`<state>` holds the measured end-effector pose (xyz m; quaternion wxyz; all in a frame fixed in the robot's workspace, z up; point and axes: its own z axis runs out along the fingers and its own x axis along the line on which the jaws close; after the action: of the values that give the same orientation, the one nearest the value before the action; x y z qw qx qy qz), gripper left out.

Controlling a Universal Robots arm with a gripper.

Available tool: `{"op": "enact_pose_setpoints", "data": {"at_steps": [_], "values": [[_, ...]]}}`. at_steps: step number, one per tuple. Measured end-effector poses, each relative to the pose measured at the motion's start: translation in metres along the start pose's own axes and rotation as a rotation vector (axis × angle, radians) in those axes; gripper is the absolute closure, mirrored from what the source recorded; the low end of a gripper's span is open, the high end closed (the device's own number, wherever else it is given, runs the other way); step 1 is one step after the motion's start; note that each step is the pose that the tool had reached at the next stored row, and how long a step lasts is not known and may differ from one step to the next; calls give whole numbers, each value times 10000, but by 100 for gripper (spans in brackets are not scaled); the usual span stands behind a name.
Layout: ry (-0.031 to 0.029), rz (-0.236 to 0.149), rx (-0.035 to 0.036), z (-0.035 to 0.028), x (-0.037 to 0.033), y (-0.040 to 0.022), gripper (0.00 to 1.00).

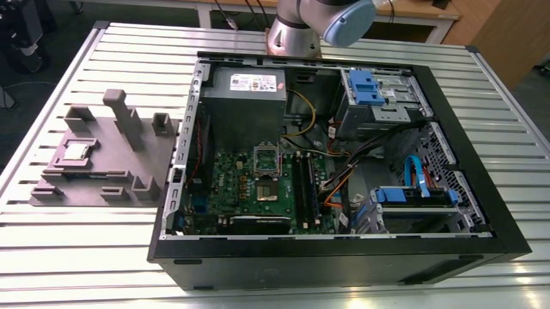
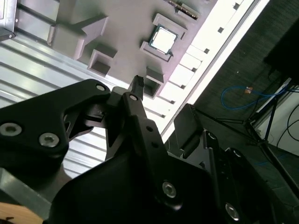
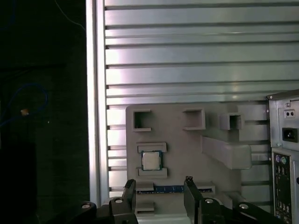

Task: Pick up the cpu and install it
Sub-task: 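Pick up the cpu and move it towards the insertion slot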

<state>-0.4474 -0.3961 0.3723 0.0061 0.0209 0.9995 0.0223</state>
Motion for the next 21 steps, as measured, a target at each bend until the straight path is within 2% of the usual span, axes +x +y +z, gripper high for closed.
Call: {"op": "enact_pose_setpoints", "data": {"at_steps": [4,6,7,9,11,13,21], "values": [[36,-238,-33,9,1,0,47],[88,-242,-33,12,1,0,47],[138,-240,-31,12,0,0,47],[326,-233,-31,12,-1,-1,47],[510,-224,-65,14,-2,0,47],[601,-220,-74,19,-1,0,47],[613,-220,-88,33,-2,-1,47]]}}
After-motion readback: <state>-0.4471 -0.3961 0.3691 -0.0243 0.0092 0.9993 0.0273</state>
